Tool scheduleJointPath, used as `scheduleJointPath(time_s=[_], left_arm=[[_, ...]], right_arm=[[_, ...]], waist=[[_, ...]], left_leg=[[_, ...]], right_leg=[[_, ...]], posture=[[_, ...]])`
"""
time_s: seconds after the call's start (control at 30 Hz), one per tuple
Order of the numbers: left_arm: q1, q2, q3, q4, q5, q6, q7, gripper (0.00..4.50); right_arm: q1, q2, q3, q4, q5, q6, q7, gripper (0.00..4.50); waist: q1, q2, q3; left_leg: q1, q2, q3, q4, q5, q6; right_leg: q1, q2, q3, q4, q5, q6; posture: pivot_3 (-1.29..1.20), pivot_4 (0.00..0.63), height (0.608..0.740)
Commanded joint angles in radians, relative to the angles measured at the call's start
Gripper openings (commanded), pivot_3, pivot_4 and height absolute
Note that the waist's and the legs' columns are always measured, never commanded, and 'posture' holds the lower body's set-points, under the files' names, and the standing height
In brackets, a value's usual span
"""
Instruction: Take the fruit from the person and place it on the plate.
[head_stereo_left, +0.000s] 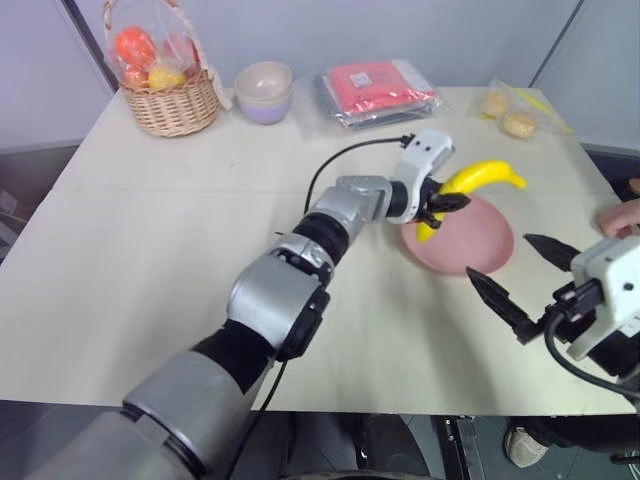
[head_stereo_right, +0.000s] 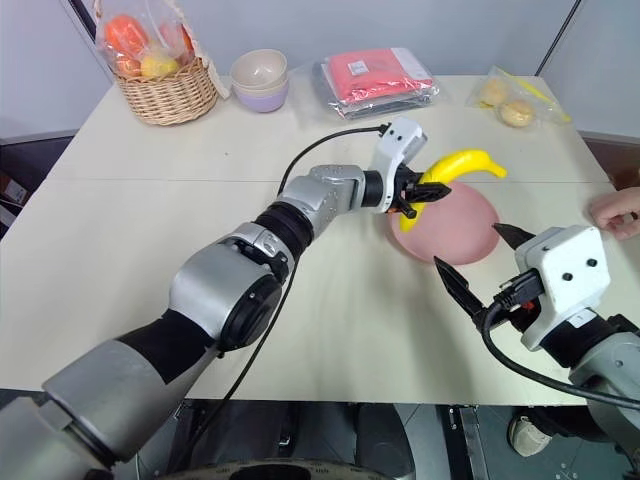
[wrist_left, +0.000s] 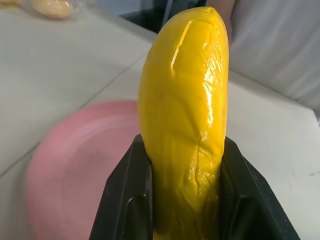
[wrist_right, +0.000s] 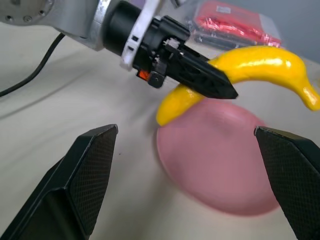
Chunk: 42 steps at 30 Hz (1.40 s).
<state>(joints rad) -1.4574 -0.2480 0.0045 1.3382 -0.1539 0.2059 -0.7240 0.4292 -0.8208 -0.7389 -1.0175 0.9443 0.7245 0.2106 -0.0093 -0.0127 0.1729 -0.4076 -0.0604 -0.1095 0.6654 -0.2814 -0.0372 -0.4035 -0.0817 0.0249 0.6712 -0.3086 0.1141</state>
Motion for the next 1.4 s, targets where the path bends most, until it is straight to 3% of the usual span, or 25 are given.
scheduleJointPath(time_s=[0.03,0.33,0.57,0.6,0.87,1.13,1.27,1.4], left_arm=[[-0.016,-0.022,0.013,-0.002,0.036,-0.037,0.024,0.9],[0.019,-0.061,0.06,0.015,0.073,-0.083,0.094,0.9],[0.034,-0.077,0.096,0.018,0.082,-0.08,0.111,4.32],[0.034,-0.078,0.097,0.019,0.084,-0.08,0.109,4.42],[-0.01,-0.054,0.165,0.005,0.035,-0.059,0.077,4.42],[-0.021,0.13,0.181,-0.084,0.019,-0.056,-0.082,4.42],[0.089,0.237,0.096,-0.26,0.073,-0.149,-0.145,4.42],[0.283,0.344,0.019,-0.601,0.085,-0.116,-0.189,4.42]], right_arm=[[0.072,-0.046,-0.03,-0.03,0.056,-0.111,-0.081,4.5],[0.265,-0.145,-0.05,-0.03,0.101,-0.304,-0.216,4.5],[0.365,-0.192,-0.059,-0.03,0.108,-0.399,-0.265,4.5],[0.377,-0.196,-0.059,-0.03,0.107,-0.41,-0.271,4.5],[0.428,-0.225,-0.037,-0.03,0.093,-0.468,-0.304,4.5],[0.379,-0.226,0.013,-0.03,0.071,-0.422,-0.293,4.5],[0.285,-0.205,0.049,-0.014,0.052,-0.344,-0.254,4.5],[0.168,-0.2,0.1,0.049,0.033,-0.292,-0.179,4.5]], waist=[[-0.001,0.0,0.0],[0.0,-0.001,0.0],[0.0,-0.001,0.001],[0.0,-0.001,0.0],[-0.001,-0.001,0.001],[-0.009,-0.001,0.0],[-0.005,0.0,0.0],[-0.001,0.0,0.0]], left_leg=[[0.0,0.0,0.0,0.0,0.0,0.0],[0.0,0.0,0.0,0.0,0.0,0.001],[0.001,0.0,0.001,0.0,-0.001,0.001],[0.001,0.0,0.001,0.0,-0.001,0.001],[0.002,0.0,0.001,0.0,-0.001,0.001],[0.005,0.0,0.001,-0.001,-0.001,0.002],[0.007,0.002,0.001,-0.001,-0.001,0.002],[0.008,0.003,0.0,-0.001,-0.001,0.002]], right_leg=[[0.0,0.0,0.0,0.0,0.0,0.0],[0.001,0.0,0.0,0.0,0.0,0.001],[0.001,0.0,0.0,0.0,0.0,0.001],[0.001,0.001,0.0,0.0,0.0,0.001],[0.003,0.001,0.0,-0.001,-0.001,0.001],[0.005,0.002,0.0,-0.001,-0.001,0.001],[0.008,0.002,0.001,-0.001,-0.001,0.001],[0.009,0.002,0.001,-0.002,-0.001,0.001]], posture=[[0.0,0.15,0.74],[0.0,0.15,0.74],[0.0,0.15,0.74],[0.0,0.15,0.74],[0.0,0.15,0.74],[0.0,0.15,0.74],[0.0,0.15,0.74],[0.0,0.15,0.74]])
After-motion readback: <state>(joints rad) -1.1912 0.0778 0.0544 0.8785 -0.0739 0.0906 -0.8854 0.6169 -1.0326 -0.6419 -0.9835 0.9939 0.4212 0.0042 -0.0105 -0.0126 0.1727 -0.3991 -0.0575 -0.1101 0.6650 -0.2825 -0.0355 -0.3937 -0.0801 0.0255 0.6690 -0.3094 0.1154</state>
